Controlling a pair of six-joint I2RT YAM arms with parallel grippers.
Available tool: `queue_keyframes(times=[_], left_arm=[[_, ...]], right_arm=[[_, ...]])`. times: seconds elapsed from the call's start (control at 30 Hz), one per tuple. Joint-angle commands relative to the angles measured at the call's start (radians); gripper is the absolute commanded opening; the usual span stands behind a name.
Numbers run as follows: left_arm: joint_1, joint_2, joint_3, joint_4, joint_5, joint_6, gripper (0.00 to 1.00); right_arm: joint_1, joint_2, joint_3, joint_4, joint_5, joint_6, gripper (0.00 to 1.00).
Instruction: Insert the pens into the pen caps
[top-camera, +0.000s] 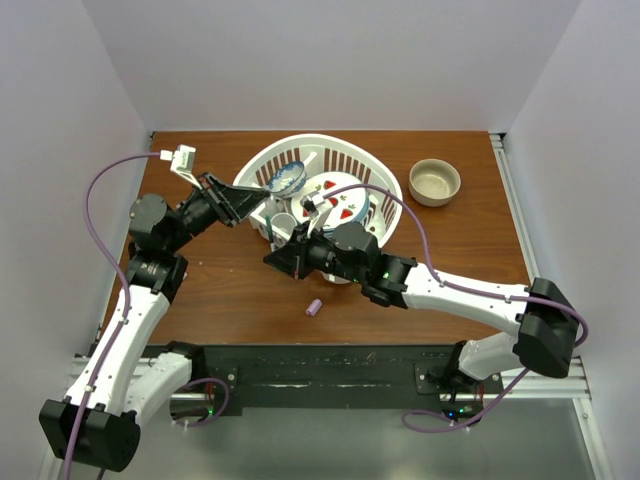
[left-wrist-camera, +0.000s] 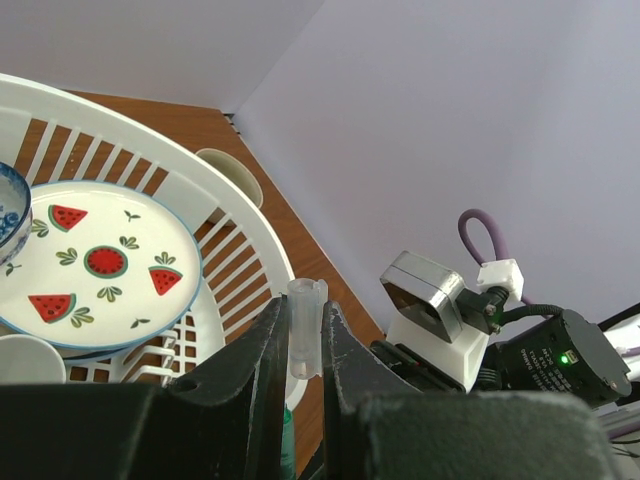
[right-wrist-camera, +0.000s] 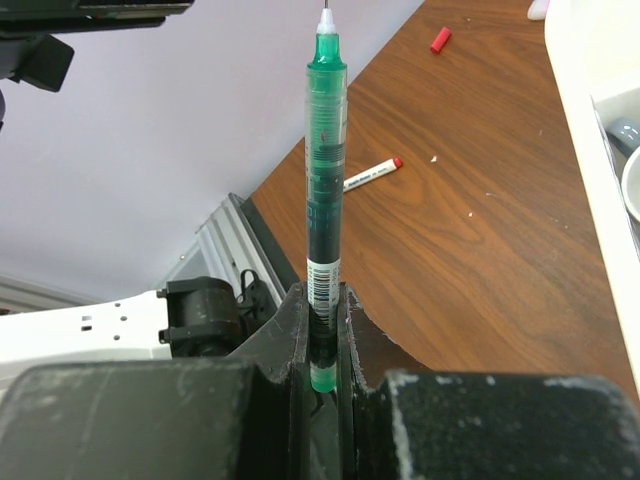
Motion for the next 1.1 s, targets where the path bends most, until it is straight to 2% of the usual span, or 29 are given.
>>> queue_keyframes(times=[0.0,0.57,1.07], left_arm=[[-0.004,-0.010,0.016,0.002,0.007,0.030,0.00],[-0.004,-0.015,0.014,-0.034,0.013,0.053,0.00],[-0.004,-0.067,-0.111,-0.018,0.067,0.015,0.00]], right_arm=[[0.002,-0.037,0.053,0.018,0.021,-0.008,0.00],[0.002,-0.046,0.066,-0.008,0.042,-0.024,0.00],[0.001,-0.032,0.201,-0.080,0.143,-0.090,0.00]])
